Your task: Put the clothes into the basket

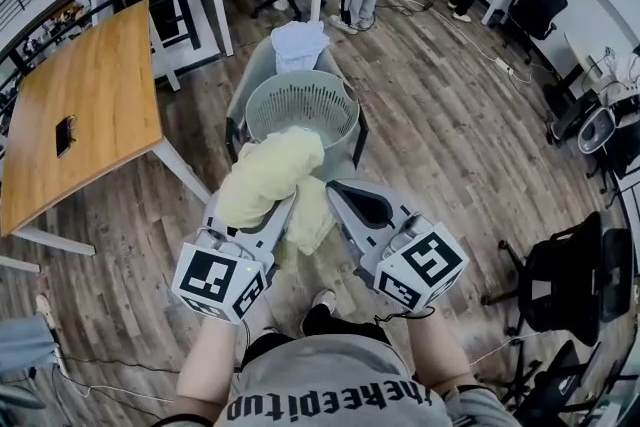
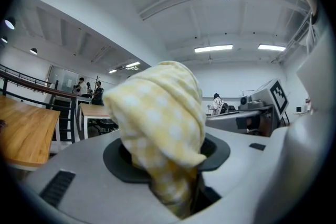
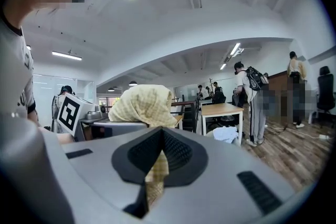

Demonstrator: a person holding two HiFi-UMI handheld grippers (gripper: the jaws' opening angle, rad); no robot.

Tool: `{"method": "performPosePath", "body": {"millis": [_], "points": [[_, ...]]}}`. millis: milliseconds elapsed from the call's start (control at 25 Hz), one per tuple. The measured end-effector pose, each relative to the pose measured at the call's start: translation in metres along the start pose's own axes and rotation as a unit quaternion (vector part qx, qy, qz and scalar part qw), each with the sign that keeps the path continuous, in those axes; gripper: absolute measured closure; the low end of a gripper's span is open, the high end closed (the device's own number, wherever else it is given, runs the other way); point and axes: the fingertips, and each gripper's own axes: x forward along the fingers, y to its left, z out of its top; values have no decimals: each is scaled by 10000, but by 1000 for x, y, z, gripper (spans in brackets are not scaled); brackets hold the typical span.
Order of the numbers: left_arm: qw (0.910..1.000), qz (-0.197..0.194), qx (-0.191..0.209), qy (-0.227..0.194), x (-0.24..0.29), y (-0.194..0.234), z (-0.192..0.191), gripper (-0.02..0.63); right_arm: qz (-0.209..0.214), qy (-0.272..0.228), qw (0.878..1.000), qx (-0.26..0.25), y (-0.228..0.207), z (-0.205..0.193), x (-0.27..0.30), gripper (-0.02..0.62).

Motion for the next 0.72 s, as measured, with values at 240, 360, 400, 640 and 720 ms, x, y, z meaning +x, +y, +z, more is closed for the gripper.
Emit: {"method": "performPosePath", "body": {"millis": [240,360,400,640,720], "points": [[9995,302,56,-28,21,-1,-4,397,233,81,9997,6,-26,-7,0,586],[9992,385,81,42,26,0,-7,397,307,71,9995,39,-33,-9,1,586],[9992,396,86,74,27,1,-8,397,330,55,9994,58,-34,-9,3,586],[9990,413,86,145,33,16,-9,397,325,17,9992,216,-43,-11,19,586],[9992,356,57,174,37,23,-10,397,277,35,9993,232,-45,-13,26,586]]}}
